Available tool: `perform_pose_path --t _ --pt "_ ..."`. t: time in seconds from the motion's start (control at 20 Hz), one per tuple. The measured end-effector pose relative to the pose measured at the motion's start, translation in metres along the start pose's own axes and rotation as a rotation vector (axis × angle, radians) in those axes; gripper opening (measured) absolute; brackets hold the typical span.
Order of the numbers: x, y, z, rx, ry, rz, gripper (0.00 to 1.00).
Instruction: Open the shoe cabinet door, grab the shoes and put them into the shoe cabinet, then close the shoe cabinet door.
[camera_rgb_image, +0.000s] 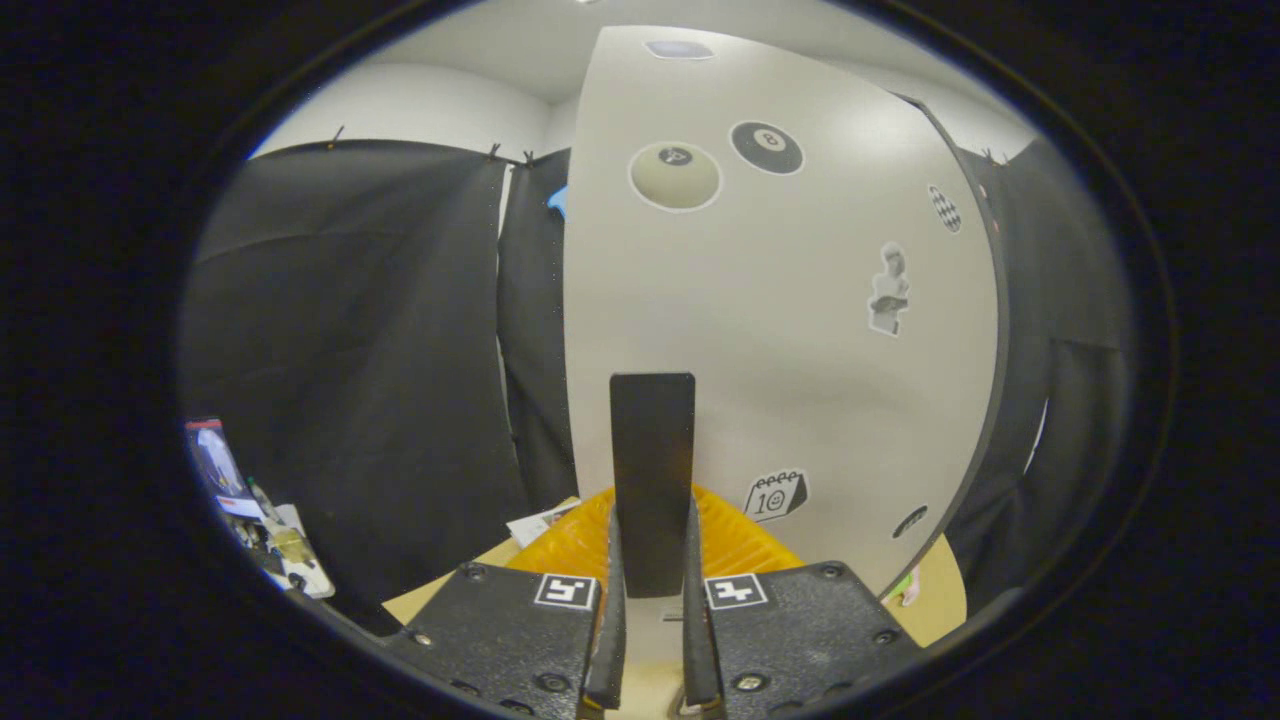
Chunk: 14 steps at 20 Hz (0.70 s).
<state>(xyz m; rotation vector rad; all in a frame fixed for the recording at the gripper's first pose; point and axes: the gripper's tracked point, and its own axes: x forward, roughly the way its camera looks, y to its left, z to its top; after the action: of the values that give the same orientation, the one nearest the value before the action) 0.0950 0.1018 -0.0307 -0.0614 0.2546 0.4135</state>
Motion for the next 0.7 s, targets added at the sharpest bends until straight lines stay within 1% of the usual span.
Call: perform_pose_path --t 0.25,0.45,0.7 --pt "-0.044 -0.011 -0.003 -0.023 0.015 0.028 0.26" --pt "-0.066 -0.021 -0.007 -0.028 0.003 0.043 0.26" --pt "-0.11 -0.045 -0.009 -0.036 0.005 0.013 0.26"
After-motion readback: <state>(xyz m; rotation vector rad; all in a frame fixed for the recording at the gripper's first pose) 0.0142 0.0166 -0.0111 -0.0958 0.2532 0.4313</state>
